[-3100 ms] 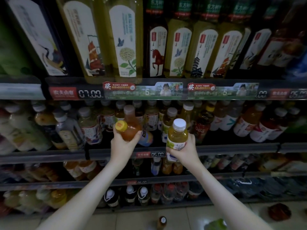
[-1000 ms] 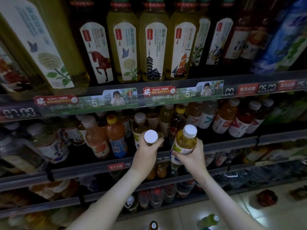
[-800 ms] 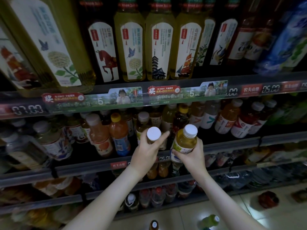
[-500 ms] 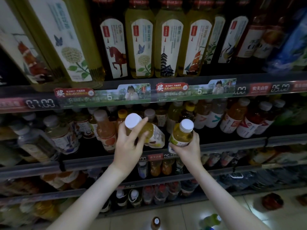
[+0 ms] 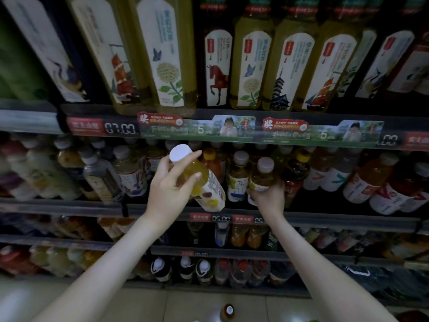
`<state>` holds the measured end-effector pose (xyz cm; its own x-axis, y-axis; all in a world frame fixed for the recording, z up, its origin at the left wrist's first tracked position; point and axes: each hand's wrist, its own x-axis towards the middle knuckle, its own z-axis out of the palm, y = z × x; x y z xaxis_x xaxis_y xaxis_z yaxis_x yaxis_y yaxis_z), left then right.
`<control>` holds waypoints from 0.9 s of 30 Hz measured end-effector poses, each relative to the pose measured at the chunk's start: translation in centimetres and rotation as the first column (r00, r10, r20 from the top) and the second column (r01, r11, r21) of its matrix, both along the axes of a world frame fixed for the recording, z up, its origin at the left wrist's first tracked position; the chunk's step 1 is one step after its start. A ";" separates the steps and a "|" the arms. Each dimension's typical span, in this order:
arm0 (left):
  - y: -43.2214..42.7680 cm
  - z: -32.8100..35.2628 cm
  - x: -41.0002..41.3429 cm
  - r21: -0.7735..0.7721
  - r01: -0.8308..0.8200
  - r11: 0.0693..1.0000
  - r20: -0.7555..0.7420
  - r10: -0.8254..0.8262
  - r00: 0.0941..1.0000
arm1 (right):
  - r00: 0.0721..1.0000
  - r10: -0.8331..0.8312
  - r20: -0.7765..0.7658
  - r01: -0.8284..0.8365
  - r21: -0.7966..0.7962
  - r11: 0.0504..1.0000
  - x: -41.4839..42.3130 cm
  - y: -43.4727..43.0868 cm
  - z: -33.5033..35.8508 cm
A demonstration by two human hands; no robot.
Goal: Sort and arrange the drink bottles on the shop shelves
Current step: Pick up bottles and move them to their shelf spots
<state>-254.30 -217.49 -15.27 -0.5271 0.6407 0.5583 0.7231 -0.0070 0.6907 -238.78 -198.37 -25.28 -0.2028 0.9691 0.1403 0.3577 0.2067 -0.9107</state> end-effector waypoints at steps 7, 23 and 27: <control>-1.7 0.2 -1.2 -0.059 -0.067 0.996 0.042 0.070 0.997 | 0.992 0.129 0.013 -0.127 -0.092 0.988 -1.4 0.8 0.2; 0.9 2.0 4.0 -0.200 0.281 0.939 0.165 -0.250 0.954 | 0.860 0.510 -0.022 -0.508 -0.128 0.852 4.7 -10.1 5.9; 4.2 2.3 11.0 -0.197 0.467 0.862 0.248 -0.417 0.874 | 0.943 0.330 -0.036 -0.332 -0.154 0.931 11.0 -11.6 6.6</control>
